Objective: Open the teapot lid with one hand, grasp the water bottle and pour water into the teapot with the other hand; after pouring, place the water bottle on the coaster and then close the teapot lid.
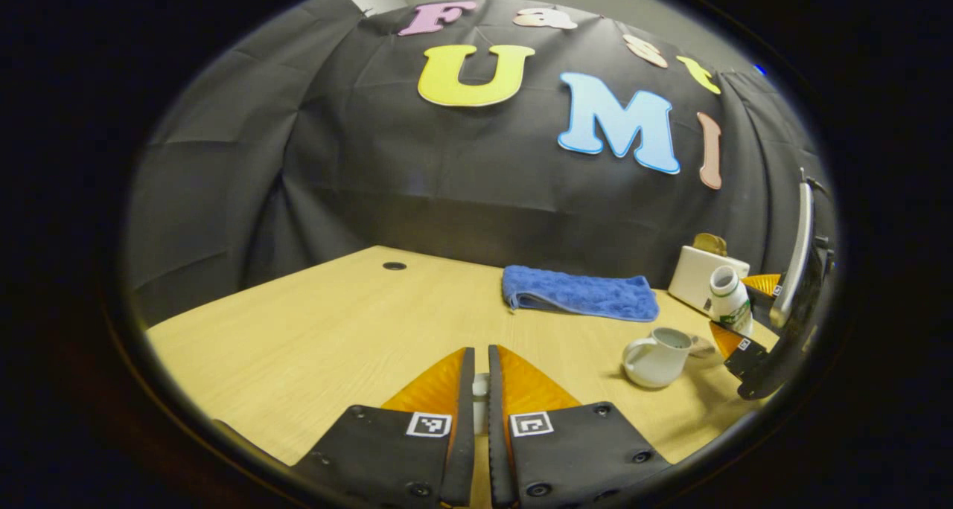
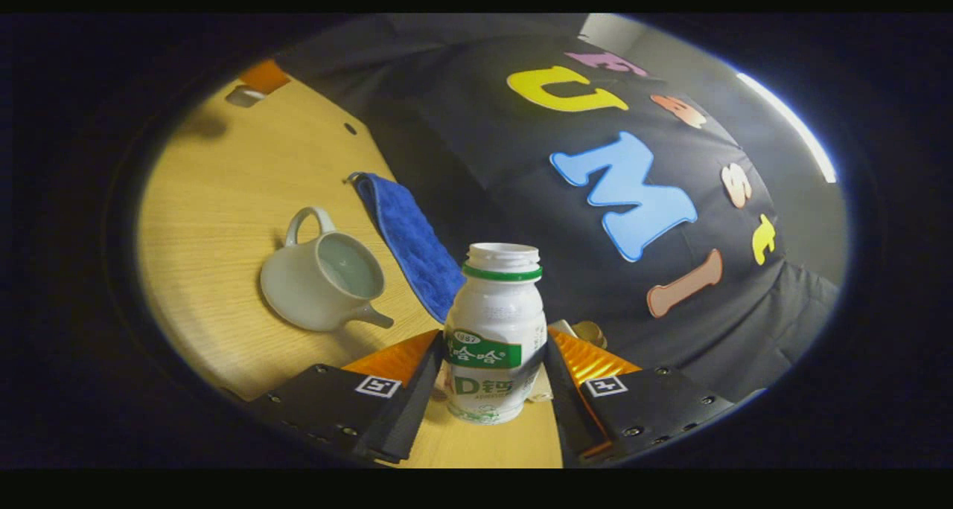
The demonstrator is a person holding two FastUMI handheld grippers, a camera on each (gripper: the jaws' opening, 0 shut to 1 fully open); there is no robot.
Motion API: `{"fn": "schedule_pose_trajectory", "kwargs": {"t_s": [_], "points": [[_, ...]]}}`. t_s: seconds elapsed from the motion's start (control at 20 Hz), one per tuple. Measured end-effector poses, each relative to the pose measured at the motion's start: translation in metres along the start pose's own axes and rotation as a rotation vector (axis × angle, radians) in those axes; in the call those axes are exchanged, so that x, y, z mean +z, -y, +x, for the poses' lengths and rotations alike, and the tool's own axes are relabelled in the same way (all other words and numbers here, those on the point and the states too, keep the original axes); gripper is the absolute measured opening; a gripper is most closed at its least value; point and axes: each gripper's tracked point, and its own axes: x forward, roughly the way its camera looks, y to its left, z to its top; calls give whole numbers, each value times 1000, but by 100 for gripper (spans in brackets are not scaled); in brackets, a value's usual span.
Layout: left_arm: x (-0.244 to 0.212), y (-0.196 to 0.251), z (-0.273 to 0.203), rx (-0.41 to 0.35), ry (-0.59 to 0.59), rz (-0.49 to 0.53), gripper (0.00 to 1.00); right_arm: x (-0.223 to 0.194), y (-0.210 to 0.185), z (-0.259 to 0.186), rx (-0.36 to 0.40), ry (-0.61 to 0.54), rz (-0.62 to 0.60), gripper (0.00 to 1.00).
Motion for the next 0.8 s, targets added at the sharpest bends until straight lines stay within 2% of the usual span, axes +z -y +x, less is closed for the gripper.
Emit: {"fn": "schedule_pose_trajectory", "kwargs": {"t_s": [0.1,0.3,0.45,0.5,0.6,0.8], "points": [[10,12,-2,-15,18,23,15,-4,4,-1,2,-12,109,75],[30,44,-3,-58,51,75,15,-13,10,-4,19,-32,315,75],[44,74,0,-107,69,95,19,-21,15,-5,34,-39,439,75],[47,84,2,-124,76,95,15,-24,16,-5,43,-41,482,75],[54,103,8,-160,87,89,19,-31,20,-5,44,-49,543,74],[66,141,24,-241,97,65,19,-47,29,-5,35,-58,635,75]]}}
